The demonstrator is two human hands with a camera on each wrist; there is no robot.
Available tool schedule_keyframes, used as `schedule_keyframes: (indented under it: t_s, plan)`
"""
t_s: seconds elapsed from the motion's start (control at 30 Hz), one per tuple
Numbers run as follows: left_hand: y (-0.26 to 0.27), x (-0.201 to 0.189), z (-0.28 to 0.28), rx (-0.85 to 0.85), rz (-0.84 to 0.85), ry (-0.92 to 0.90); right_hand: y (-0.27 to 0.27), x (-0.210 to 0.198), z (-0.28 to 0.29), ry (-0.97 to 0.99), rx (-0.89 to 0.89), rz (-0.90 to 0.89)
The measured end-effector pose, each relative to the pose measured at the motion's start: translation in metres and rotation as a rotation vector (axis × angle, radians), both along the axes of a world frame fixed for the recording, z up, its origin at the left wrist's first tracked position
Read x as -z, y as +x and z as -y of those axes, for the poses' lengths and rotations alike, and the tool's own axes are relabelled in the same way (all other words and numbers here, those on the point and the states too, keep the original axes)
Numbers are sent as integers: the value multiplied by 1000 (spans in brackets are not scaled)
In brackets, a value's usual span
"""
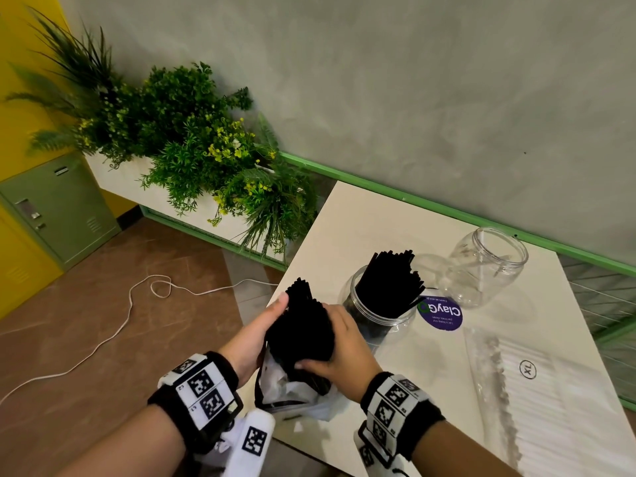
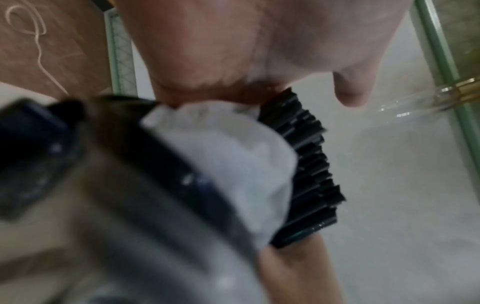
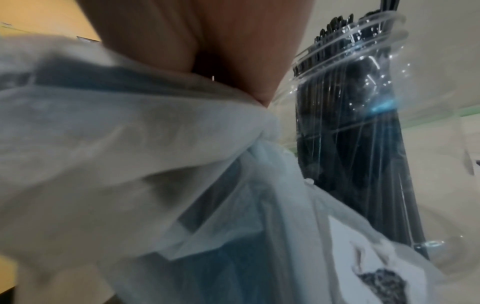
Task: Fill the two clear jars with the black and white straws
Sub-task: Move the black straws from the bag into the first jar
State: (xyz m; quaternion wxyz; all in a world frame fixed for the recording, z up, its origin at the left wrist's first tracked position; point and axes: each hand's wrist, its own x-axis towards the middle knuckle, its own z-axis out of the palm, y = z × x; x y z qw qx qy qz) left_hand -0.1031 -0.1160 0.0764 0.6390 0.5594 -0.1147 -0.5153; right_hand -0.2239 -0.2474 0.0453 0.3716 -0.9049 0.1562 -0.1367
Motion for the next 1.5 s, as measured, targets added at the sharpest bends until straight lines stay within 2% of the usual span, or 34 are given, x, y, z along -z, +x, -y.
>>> schedule_keyframes:
  t_s: [0.33, 0.5, 0.63, 0.77, 0.97, 1.2, 1.4, 1.5]
  plan:
    - [3, 20, 2, -88, 208, 42, 1, -5, 6, -92, 45, -10]
    - [4, 14, 2, -59, 238, -25, -6, -11, 11, -32, -44, -95]
    - [-1, 9, 5, 12, 332, -50, -3, -13, 13, -34, -4, -102]
    - [-1, 1, 10, -11, 405, -76, 4, -17, 5, -29, 39, -25]
    - [0, -6, 11, 2, 462, -48, 0, -9, 10, 138, 119, 64]
    - [0, -4, 13, -1, 488, -10, -16, -14, 15, 307, 89, 120]
    - [2, -1, 15, 8, 493, 32, -23, -5, 13, 285, 249, 255]
    - [2, -1, 14, 26, 503, 37, -23, -11, 7, 255, 264, 322]
